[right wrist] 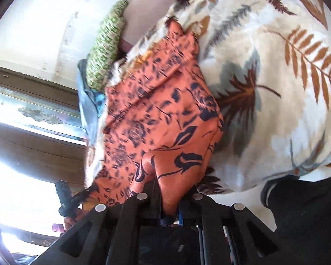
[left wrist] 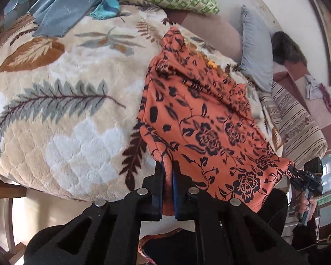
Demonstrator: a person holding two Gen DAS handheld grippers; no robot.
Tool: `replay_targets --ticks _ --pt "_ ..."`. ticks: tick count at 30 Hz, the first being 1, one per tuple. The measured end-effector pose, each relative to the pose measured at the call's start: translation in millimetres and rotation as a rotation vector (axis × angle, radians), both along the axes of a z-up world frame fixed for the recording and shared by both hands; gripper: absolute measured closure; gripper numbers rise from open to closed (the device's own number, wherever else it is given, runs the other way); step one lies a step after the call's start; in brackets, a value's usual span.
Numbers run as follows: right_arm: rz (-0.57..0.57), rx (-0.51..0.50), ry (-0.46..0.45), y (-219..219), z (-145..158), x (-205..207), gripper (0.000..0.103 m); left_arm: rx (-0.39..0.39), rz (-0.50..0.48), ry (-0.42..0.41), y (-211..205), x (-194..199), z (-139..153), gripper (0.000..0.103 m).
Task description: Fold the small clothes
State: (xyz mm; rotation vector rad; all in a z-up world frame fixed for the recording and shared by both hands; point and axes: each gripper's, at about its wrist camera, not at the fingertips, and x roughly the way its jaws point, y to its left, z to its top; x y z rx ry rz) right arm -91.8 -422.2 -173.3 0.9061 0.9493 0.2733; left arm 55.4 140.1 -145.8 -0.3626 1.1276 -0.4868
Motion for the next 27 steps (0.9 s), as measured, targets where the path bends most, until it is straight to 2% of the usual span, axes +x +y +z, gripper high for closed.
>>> replay_targets --ticks 4,6,11,16,19,23,25,27 --pt "-0.016 0.066 -0.165 -2.3 43.7 4.9 0.093 -0.076 0.008 -0.061 5.4 19.8 31.8 0.096" --pt "-0.043 0.08 -0.211 -7.0 63.0 18.3 0.093 -0.107 0.019 -0.078 5.4 38.4 45.3 0.096" --pt "-0.11 0.097 -0.241 -28.2 89.6 78.2 0.093 -0.183 0.036 -0.112 0.5 106.3 78.9 0.096" --pt "-0.178 0.072 -0.231 -61.9 99.1 170.5 0.093 -0.166 0.065 -0.085 -33.6 215.5 82.2 0.096" --pt "-0.209 0.079 -0.169 -80.3 79.4 240.0 0.093 -0.096 0.091 -0.046 -62.7 284.3 61.5 0.096" --pt "-0.299 0.152 -0.02 -102.7 14.9 320.9 0.089 -0.031 0.167 0.047 -89.4 358.2 0.6 0.095" --pt "-0.33 0.183 0.06 -112.3 -23.1 349.5 0.084 -0.026 0.216 0.09 -94.2 376.5 -31.4 0.095" --pt "-0.372 0.208 0.109 -121.9 -55.4 362.2 0.071 -0.058 0.273 0.092 -91.7 378.1 -51.2 0.095"
